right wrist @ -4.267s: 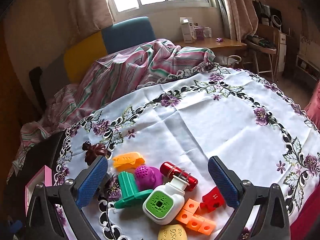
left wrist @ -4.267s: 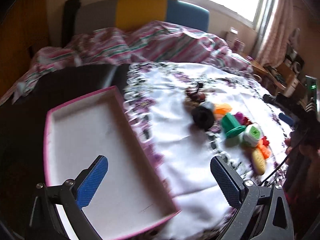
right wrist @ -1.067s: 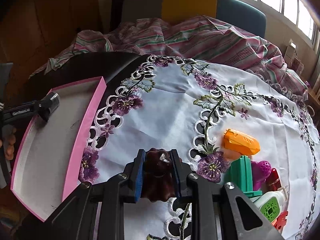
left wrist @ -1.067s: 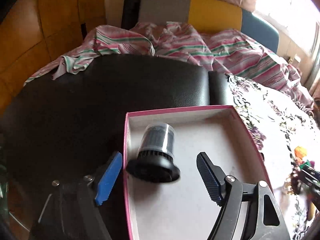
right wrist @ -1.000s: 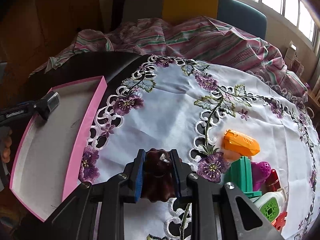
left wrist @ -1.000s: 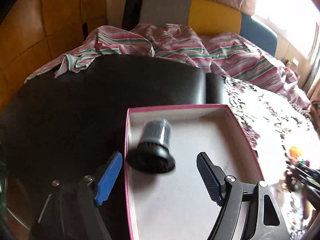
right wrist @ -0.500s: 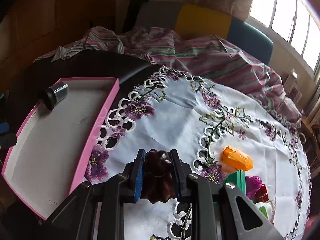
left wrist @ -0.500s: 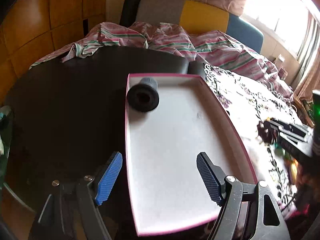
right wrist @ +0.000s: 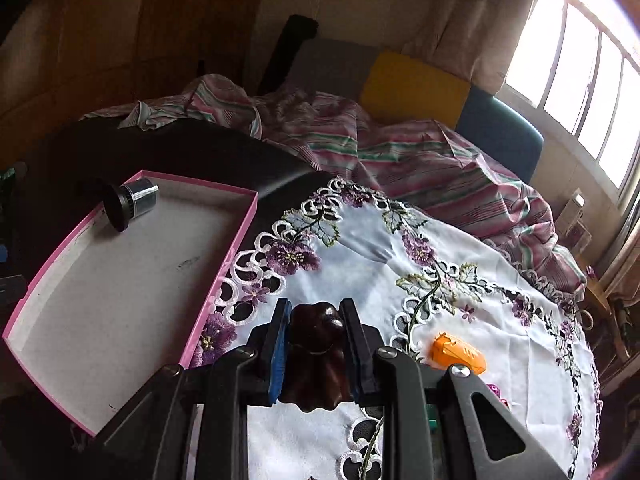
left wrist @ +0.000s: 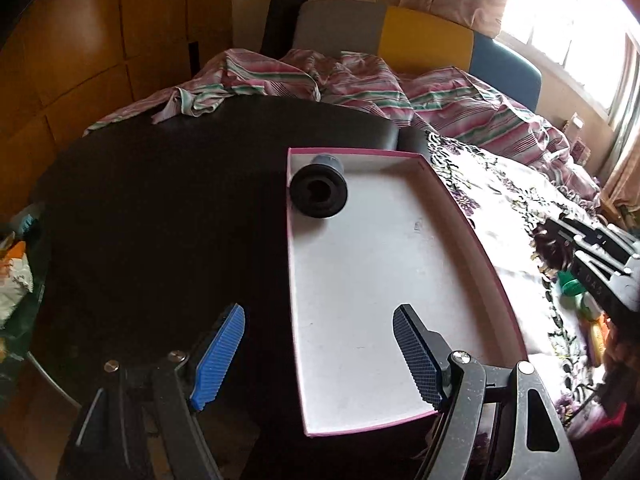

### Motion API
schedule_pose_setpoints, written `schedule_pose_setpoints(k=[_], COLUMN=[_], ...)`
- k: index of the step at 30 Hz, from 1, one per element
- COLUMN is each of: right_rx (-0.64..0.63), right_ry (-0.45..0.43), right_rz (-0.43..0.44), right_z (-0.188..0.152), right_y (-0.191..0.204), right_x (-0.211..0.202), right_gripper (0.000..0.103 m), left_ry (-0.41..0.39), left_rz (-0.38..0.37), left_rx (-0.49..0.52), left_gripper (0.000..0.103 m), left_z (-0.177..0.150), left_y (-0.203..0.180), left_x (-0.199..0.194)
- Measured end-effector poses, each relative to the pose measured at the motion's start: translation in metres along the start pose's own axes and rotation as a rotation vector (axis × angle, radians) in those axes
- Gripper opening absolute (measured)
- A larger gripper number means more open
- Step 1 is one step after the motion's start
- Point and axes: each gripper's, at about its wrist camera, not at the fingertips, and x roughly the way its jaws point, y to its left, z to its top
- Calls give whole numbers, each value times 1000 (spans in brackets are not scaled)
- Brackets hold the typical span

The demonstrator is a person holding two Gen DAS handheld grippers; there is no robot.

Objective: Organize rigid objects
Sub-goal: 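Carry the brown pumpkin into the tray and open the right tool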

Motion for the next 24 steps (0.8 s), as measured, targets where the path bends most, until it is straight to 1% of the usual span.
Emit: schedule_pose_setpoints(k=[4,9,13,18,24], right_rx=[-49,-110,-146,-147,-134], right_ry=[-61,-118,-156,-170,-154], right_rz=[-9,-18,-23,-13,27], right_z=[3,8,14,24,35], right_y=[14,31,44,55,71], right_x=[-12,-23,-30,-33,-27], right_gripper=[23,23,23,23,23], left_ry=[7,-1,-7,-20,-36], left_rz=[20,57,70,75,86], left_rx=[-23,-38,-50,-57,-72], left_gripper=[77,77,77,77,77], left_z=[-1,-2,-1,-2,-5], left_y=[8,15,20,24,33], left_x=[-1,-5,-7,-11,-17])
